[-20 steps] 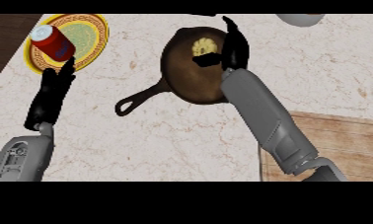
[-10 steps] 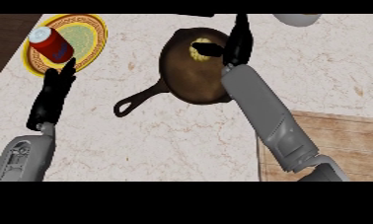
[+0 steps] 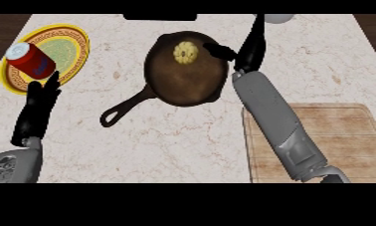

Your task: Pick the squash from the cutting board and place it in the pan

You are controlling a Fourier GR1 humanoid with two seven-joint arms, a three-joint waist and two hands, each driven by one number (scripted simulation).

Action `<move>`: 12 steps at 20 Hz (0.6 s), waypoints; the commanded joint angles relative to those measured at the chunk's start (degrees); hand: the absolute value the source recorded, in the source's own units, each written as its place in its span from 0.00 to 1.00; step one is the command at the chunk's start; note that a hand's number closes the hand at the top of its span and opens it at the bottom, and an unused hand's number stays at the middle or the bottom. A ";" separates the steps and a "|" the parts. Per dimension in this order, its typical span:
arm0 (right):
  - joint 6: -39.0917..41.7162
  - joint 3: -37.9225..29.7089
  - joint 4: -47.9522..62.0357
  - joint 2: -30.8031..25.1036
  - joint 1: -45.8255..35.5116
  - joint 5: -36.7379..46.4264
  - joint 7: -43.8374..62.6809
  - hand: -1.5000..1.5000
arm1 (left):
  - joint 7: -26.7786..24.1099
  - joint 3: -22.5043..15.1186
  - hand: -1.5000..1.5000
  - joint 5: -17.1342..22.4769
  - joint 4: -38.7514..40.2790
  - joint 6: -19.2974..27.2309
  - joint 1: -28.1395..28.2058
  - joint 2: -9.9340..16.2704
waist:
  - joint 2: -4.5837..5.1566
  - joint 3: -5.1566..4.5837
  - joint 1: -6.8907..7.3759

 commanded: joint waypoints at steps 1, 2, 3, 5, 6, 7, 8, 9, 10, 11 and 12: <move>-3.43 1.73 -9.86 0.70 8.46 1.03 -0.14 0.00 | 1.04 1.62 0.50 1.00 -0.72 -0.01 1.17 0.40 | -0.76 -0.03 -2.22; 0.33 1.29 -11.90 -3.16 8.97 0.66 1.39 0.00 | -2.36 2.78 0.50 1.00 1.94 -1.24 1.00 2.33 | -0.63 -0.05 -2.27; 1.18 3.04 -16.71 -3.25 12.68 0.89 2.91 0.00 | 1.88 2.70 0.50 2.02 -2.37 -2.32 3.11 2.72 | -1.04 -0.04 -2.65; 2.98 5.56 -23.53 -4.40 18.83 1.39 3.73 0.00 | 2.57 -0.20 0.50 -0.65 -5.76 2.08 4.90 -1.73 | -1.32 -0.03 -3.27; 4.71 5.97 -26.46 -7.65 20.88 1.59 6.72 0.00 | 2.52 1.64 0.50 1.11 -4.82 -1.35 4.52 1.60 | -1.23 -0.06 -3.34; 6.42 6.10 -30.02 -10.54 21.95 1.65 7.29 0.00 | 3.73 0.55 0.50 -0.32 -5.48 1.07 3.56 -0.19 | -1.22 -0.06 -3.59; 9.15 5.50 -33.52 -13.15 23.02 0.36 9.44 0.00 | 1.04 3.34 0.50 2.33 -3.07 -1.93 4.46 2.33 | -1.21 -0.11 -3.74; 8.51 7.69 -37.45 -12.73 28.70 1.34 10.05 0.00 | 2.18 2.07 0.50 1.21 -4.87 -0.22 4.84 0.61 | -1.21 -0.09 -3.74; 8.65 8.42 -41.85 -14.27 31.36 1.75 10.67 0.00 | 0.46 2.62 0.50 1.60 -5.03 -0.60 6.90 0.81 | -1.32 -0.12 -3.88; 10.80 8.95 -45.98 -15.59 32.60 0.93 13.11 0.00 | 1.77 3.15 0.50 2.10 -2.51 -1.40 3.37 1.73 | -1.25 -0.15 -4.56; 11.61 8.24 -49.69 -18.85 35.78 1.05 13.64 0.00 | 1.83 2.14 0.50 0.77 -4.08 -0.88 5.09 1.45 | -1.03 -0.10 -3.73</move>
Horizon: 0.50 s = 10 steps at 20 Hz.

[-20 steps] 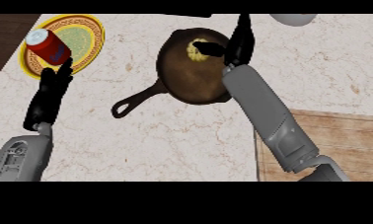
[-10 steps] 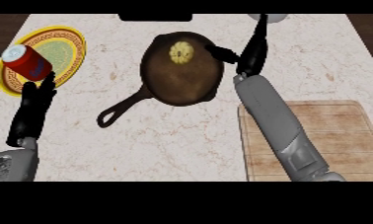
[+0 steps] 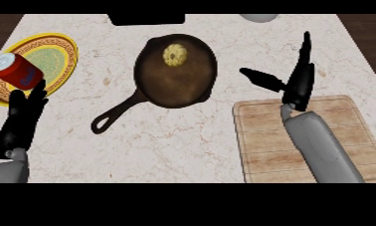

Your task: Pick the squash from the cutting board and place it in the pan

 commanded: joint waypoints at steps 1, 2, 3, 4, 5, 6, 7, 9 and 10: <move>4.62 0.15 -16.80 -8.37 11.75 -1.44 4.57 0.00 | 2.15 0.37 0.50 0.72 -1.16 -0.98 -0.11 0.56 | -0.01 0.00 -0.54; 6.60 -0.91 -18.41 -10.14 14.88 -2.60 4.25 0.00 | 1.87 0.16 0.50 0.07 -1.84 -0.11 -0.46 0.20 | 0.37 0.04 0.43; 4.52 0.58 -24.06 -10.09 19.29 -1.08 4.78 0.00 | 1.03 0.82 0.50 -0.25 -0.31 0.04 -0.48 0.88 | 0.30 0.01 0.04; 6.18 0.95 -28.09 -12.53 21.11 -0.82 6.82 0.00 | 0.86 -0.44 0.50 -0.57 -3.42 0.77 2.51 -1.06 | 0.20 0.01 0.38; 7.39 -0.68 -30.63 -13.81 23.74 -2.48 6.33 0.00 | -0.68 2.25 0.50 1.39 2.95 -1.94 -2.27 1.99 | 0.52 -0.01 0.12; 8.41 -2.02 -33.43 -16.16 26.68 -3.17 7.03 0.00 | 3.34 -1.62 0.50 -0.58 -5.63 0.72 1.50 -2.04 | 0.32 0.06 0.65; 8.22 -1.98 -37.17 -16.15 29.88 -2.90 5.36 0.00 | -2.02 -0.09 0.50 -1.11 1.45 1.43 -0.66 -1.60 | 0.60 0.01 0.47; 10.34 -6.18 -38.74 -16.97 33.44 -5.54 3.38 0.00 | -1.54 2.16 0.50 2.01 1.01 -3.13 -0.58 1.47 | 0.75 0.06 1.44; 11.33 -6.59 -41.76 -17.79 38.21 -6.46 1.06 0.00 | -2.66 0.92 0.50 0.06 0.41 -1.42 0.47 0.43 | 0.69 0.07 1.15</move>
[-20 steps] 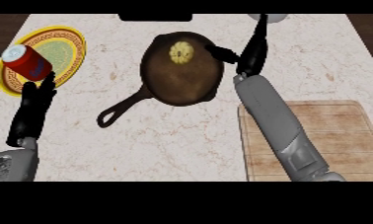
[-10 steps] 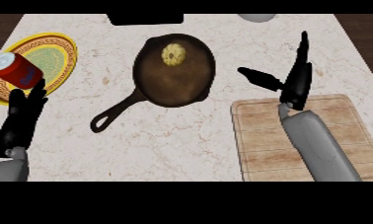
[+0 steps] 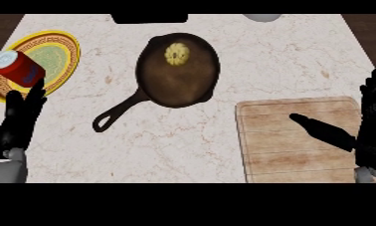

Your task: Pick the squash from the cutting board and place it in the pan

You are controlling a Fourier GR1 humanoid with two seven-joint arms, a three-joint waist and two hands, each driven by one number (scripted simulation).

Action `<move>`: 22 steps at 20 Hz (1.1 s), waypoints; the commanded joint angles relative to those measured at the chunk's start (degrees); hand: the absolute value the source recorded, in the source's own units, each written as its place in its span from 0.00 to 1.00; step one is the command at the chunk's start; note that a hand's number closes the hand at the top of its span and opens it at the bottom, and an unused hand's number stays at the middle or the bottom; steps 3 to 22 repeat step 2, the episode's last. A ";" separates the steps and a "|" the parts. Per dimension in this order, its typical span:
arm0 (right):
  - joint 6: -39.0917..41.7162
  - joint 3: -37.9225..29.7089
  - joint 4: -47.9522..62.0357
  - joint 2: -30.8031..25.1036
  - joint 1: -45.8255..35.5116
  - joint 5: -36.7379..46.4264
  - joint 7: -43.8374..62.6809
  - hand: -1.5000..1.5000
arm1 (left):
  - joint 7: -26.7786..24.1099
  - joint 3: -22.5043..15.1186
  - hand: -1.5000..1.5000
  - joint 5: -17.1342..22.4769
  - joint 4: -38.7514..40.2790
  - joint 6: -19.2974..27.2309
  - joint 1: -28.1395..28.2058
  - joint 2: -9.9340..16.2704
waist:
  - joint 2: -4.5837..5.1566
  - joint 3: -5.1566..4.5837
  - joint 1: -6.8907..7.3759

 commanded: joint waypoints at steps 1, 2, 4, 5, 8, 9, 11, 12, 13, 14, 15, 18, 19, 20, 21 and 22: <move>4.56 -4.57 -10.55 -4.28 11.49 -3.01 -2.02 0.00 | -1.71 -0.37 0.50 -0.80 1.51 0.34 -0.35 -0.97 | 0.24 0.04 0.54; 7.06 -9.58 -9.42 -6.57 10.97 -6.44 -2.44 0.00 | -0.47 0.51 0.50 0.21 -1.89 -0.99 3.04 0.21 | 0.19 0.06 0.88; 7.06 -9.58 -9.42 -6.57 10.97 -6.44 -2.44 0.00 | -0.47 0.51 0.50 0.21 -1.89 -0.99 3.04 0.21 | 0.19 0.06 0.88; 7.06 -9.58 -9.42 -6.57 10.97 -6.44 -2.44 0.00 | -0.47 0.51 0.50 0.21 -1.89 -0.99 3.04 0.21 | 0.19 0.06 0.88; 7.06 -9.58 -9.42 -6.57 10.97 -6.44 -2.44 0.00 | -0.47 0.51 0.50 0.21 -1.89 -0.99 3.04 0.21 | 0.19 0.06 0.88; 7.06 -9.58 -9.42 -6.57 10.97 -6.44 -2.44 0.00 | -0.47 0.51 0.50 0.21 -1.89 -0.99 3.04 0.21 | 0.19 0.06 0.88; 7.06 -9.58 -9.42 -6.57 10.97 -6.44 -2.44 0.00 | -0.47 0.51 0.50 0.21 -1.89 -0.99 3.04 0.21 | 0.19 0.06 0.88; 7.06 -9.58 -9.42 -6.57 10.97 -6.44 -2.44 0.00 | -0.47 0.51 0.50 0.21 -1.89 -0.99 3.04 0.21 | 0.19 0.06 0.88; 7.06 -9.58 -9.42 -6.57 10.97 -6.44 -2.44 0.00 | -0.47 0.51 0.50 0.21 -1.89 -0.99 3.04 0.21 | 0.19 0.06 0.88; 7.06 -9.58 -9.42 -6.57 10.97 -6.44 -2.44 0.00 | -0.47 0.51 0.50 0.21 -1.89 -0.99 3.04 0.21 | 0.19 0.06 0.88; 7.06 -9.58 -9.42 -6.57 10.97 -6.44 -2.44 0.00 | -0.47 0.51 0.50 0.21 -1.89 -0.99 3.04 0.21 | 0.19 0.06 0.88; 7.06 -9.58 -9.42 -6.57 10.97 -6.44 -2.44 0.00 | -0.47 0.51 0.50 0.21 -1.89 -0.99 3.04 0.21 | 0.19 0.06 0.88; 7.06 -9.58 -9.42 -6.57 10.97 -6.44 -2.44 0.00 | -0.47 0.51 0.50 0.21 -1.89 -0.99 3.04 0.21 | 0.19 0.06 0.88; 7.06 -9.58 -9.42 -6.57 10.97 -6.44 -2.44 0.00 | -0.47 0.51 0.50 0.21 -1.89 -0.99 3.04 0.21 | 0.19 0.06 0.88; 7.06 -9.58 -9.42 -6.57 10.97 -6.44 -2.44 0.00 | -0.47 0.51 0.50 0.21 -1.89 -0.99 3.04 0.21 | 0.19 0.06 0.88; 7.06 -9.58 -9.42 -6.57 10.97 -6.44 -2.44 0.00 | -0.47 0.51 0.50 0.21 -1.89 -0.99 3.04 0.21 | 0.19 0.06 0.88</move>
